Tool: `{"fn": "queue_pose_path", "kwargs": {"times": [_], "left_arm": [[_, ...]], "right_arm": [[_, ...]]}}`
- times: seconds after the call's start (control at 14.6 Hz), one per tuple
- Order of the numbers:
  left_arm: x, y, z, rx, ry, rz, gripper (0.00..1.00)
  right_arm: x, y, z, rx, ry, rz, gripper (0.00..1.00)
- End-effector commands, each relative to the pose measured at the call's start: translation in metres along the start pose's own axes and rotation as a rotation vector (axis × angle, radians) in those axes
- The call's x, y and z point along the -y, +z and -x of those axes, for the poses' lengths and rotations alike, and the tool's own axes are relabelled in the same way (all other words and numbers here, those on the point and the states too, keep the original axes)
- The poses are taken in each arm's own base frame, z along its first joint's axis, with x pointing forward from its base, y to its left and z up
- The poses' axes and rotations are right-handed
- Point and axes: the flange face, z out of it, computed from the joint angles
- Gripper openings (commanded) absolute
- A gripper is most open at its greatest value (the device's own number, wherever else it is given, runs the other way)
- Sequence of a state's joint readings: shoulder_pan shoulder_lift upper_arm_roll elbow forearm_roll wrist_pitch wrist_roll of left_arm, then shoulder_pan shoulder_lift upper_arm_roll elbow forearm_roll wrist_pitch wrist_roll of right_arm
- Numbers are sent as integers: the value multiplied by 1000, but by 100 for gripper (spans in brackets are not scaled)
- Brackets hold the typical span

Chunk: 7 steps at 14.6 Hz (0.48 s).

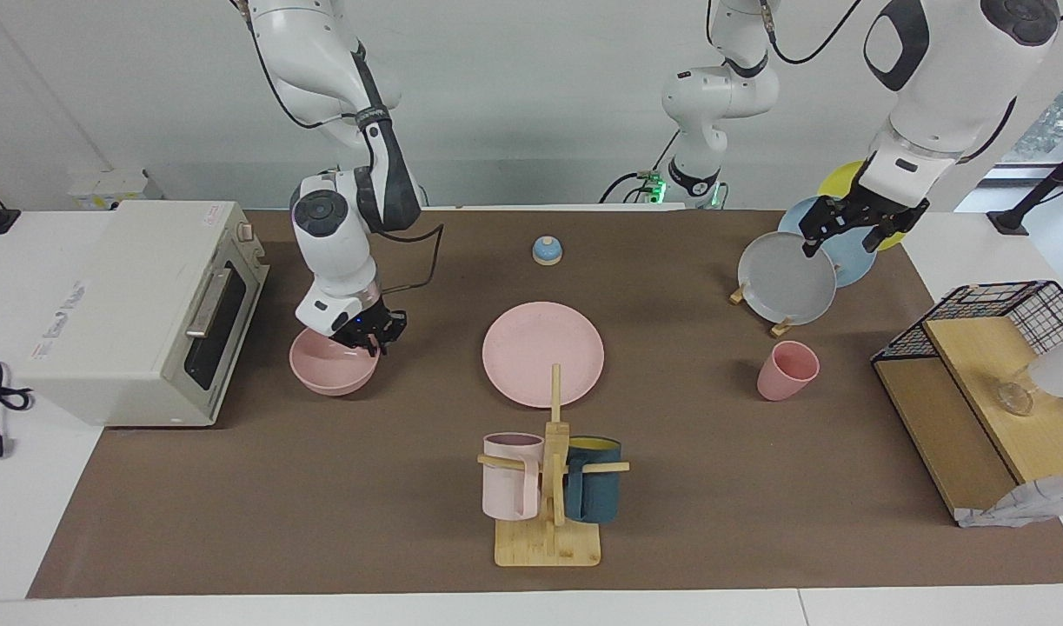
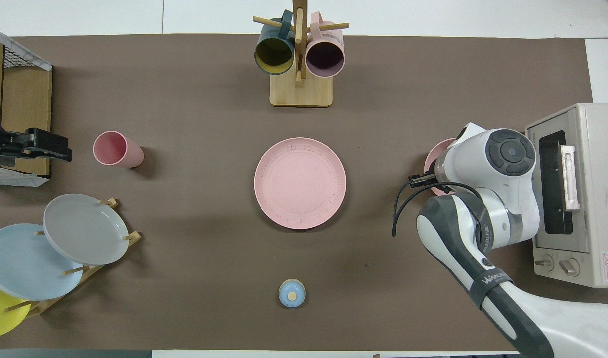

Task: Organize tableware
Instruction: 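Carry the pink bowl with the right gripper toward the pink plate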

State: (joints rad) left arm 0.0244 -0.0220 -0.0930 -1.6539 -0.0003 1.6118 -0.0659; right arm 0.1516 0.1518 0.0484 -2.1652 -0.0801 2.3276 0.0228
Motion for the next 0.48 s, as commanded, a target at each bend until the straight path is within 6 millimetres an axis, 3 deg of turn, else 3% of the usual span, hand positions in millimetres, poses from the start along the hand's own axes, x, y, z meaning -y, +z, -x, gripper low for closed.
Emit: {"fn": "queue_pose_path", "kwargs": {"times": [0.0, 0.07, 0.14, 0.34, 0.41], "left_arm": [[3, -3, 7, 4, -16, -9, 100], [4, -3, 7, 4, -18, -9, 100], [4, -3, 7, 4, -16, -9, 100], [3, -2, 6, -8, -30, -10, 100], [2, 4, -1, -17, -34, -7, 100]], "right_arm": [[17, -19, -23, 46, -109, 71, 0], [30, -42, -40, 73, -120, 79, 0], [59, -71, -52, 86, -146, 87, 0], [165, -119, -66, 60, -60, 48, 0], [211, -127, -69, 47, 16, -7, 0]]}}
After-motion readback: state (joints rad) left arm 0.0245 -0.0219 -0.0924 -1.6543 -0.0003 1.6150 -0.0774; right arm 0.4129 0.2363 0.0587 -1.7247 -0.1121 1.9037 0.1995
